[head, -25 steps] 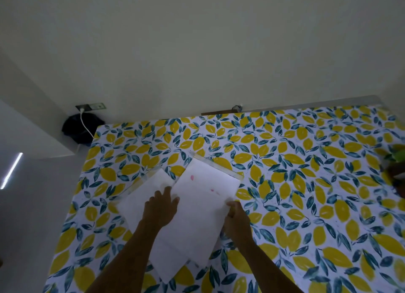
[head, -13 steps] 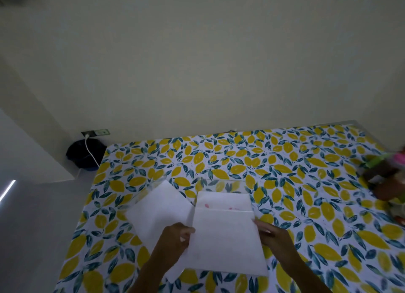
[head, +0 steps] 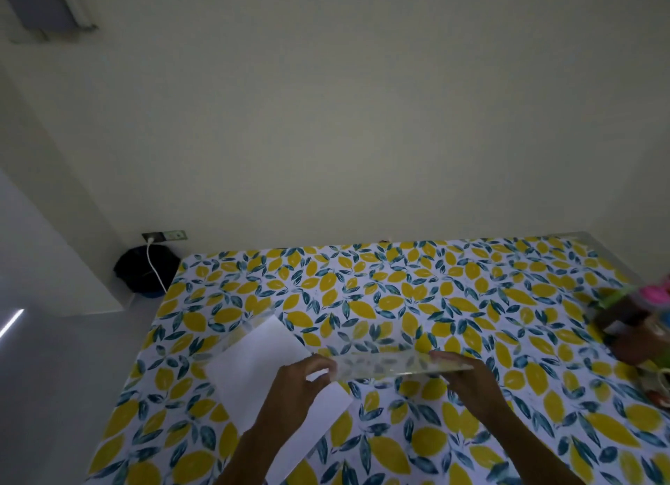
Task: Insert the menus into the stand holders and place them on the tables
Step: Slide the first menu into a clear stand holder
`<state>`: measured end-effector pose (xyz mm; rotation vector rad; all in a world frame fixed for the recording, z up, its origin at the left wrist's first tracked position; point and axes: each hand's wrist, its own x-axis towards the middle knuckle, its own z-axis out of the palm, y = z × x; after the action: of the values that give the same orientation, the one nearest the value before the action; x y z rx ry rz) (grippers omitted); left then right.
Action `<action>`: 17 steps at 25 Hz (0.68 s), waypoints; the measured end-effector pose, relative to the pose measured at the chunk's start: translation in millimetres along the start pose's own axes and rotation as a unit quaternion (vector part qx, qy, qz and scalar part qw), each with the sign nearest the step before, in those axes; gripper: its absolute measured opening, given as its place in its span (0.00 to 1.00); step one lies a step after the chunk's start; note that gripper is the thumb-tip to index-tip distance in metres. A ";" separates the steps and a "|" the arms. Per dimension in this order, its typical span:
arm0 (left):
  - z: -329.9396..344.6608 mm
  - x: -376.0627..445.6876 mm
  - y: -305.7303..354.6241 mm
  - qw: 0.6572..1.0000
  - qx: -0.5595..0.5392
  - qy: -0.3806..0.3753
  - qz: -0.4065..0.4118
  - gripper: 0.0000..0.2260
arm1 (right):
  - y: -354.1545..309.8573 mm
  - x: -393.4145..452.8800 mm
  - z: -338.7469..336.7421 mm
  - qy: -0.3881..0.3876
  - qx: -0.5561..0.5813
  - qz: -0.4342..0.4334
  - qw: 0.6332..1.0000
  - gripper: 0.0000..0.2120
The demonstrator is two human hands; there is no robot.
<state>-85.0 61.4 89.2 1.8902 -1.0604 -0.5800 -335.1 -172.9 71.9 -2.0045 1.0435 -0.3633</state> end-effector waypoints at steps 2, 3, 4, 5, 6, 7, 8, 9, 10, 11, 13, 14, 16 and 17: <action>-2.0 19.9 12.2 1.000 0.008 0.020 0.001 0.03 | -14.5 30.1 -0.1 0.028 -0.026 -0.013 0.999 0.04; -1.7 32.8 12.4 0.999 0.017 0.040 0.007 0.06 | -19.6 44.5 -1.7 0.035 -0.032 -0.019 0.999 0.06; -2.8 46.4 13.4 0.998 0.030 0.063 0.004 0.09 | -22.8 59.0 -2.0 0.041 -0.044 -0.053 0.997 0.08; -3.7 60.8 11.9 0.996 0.045 0.079 0.001 0.11 | -23.8 71.9 -2.1 0.038 -0.062 -0.077 0.994 0.08; -5.6 74.7 12.1 0.993 0.071 0.094 -0.004 0.13 | -25.0 85.2 -1.7 0.031 -0.070 -0.094 0.993 0.08; -7.1 86.8 9.6 0.990 0.095 0.102 -0.005 0.16 | -24.7 97.3 -0.6 0.025 -0.077 -0.090 0.993 0.09; -9.0 96.5 9.6 0.988 0.112 0.108 -0.012 0.18 | -26.4 108.4 2.0 0.025 -0.092 -0.091 0.991 0.09; -8.5 106.9 10.0 0.986 0.120 0.116 -0.015 0.18 | -27.2 121.0 3.7 0.026 -0.103 -0.090 0.990 0.09; -7.8 115.3 9.6 0.984 0.128 0.124 -0.028 0.17 | -27.3 131.7 5.7 0.025 -0.106 -0.098 0.989 0.10; -6.8 121.6 9.8 0.982 0.131 0.136 -0.032 0.17 | -27.9 140.5 7.7 0.029 -0.108 -0.103 0.988 0.10; -6.1 131.2 3.1 0.978 0.140 0.150 -0.046 0.16 | -27.3 150.9 11.3 0.029 -0.107 -0.102 0.989 0.09; -6.7 134.0 1.9 0.977 0.141 0.149 -0.057 0.16 | -26.2 153.6 12.5 0.026 -0.106 -0.099 0.989 0.09; -6.3 138.0 -1.6 0.976 0.141 0.147 -0.075 0.14 | -25.5 156.7 14.6 0.022 -0.110 -0.090 0.990 0.09; -5.8 140.0 -1.4 0.977 0.137 0.145 -0.082 0.12 | -26.3 157.6 14.7 0.022 -0.109 -0.087 0.990 0.09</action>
<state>-6.1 -54.4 93.3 2.2378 -0.8301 -0.2448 -215.7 -279.9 65.5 -2.3013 0.9712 -0.4013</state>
